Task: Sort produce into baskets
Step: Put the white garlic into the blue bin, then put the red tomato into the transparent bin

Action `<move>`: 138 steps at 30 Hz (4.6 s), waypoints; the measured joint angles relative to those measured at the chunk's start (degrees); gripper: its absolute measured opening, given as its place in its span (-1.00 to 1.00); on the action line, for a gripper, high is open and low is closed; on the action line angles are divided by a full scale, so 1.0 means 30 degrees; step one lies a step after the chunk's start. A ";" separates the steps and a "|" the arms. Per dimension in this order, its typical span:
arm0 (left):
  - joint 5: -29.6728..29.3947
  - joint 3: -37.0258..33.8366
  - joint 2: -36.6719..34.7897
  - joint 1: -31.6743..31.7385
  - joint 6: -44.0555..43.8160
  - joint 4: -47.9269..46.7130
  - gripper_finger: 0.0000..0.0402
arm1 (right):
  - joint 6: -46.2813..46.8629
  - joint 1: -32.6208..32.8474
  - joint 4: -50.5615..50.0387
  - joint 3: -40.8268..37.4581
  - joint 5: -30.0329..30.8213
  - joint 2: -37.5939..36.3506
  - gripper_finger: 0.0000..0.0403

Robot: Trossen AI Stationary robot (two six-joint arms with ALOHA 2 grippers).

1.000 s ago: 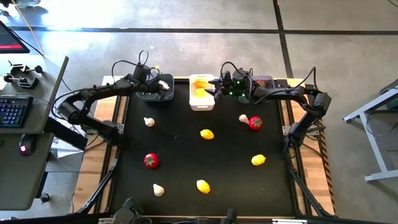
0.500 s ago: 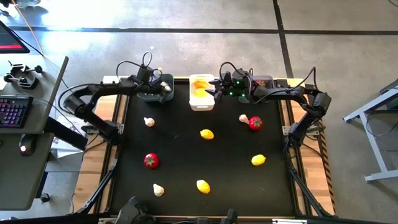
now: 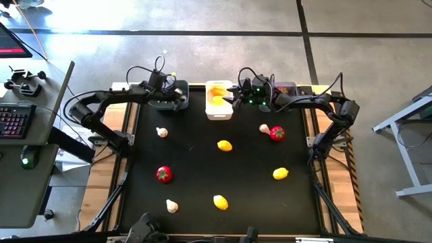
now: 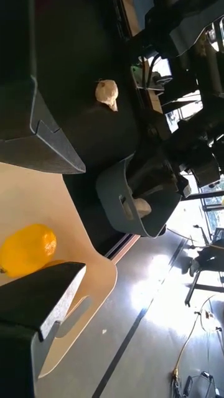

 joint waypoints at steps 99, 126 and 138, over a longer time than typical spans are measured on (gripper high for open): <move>0.5622 -0.4000 -0.2856 -0.6098 0.0575 1.0579 -0.95 | 1.0361 0.6890 -3.4548 0.3620 0.6896 -0.3898 0.52; 0.5333 -0.4000 -0.2856 -0.6098 0.0589 1.0567 -0.95 | 0.6759 0.5198 -2.8045 -0.1287 0.6973 -0.3891 0.75; 0.5326 -0.4000 -0.2856 -0.6098 0.0575 1.0567 -0.95 | 0.5634 0.4294 -2.9553 0.0941 0.6188 -0.3882 0.25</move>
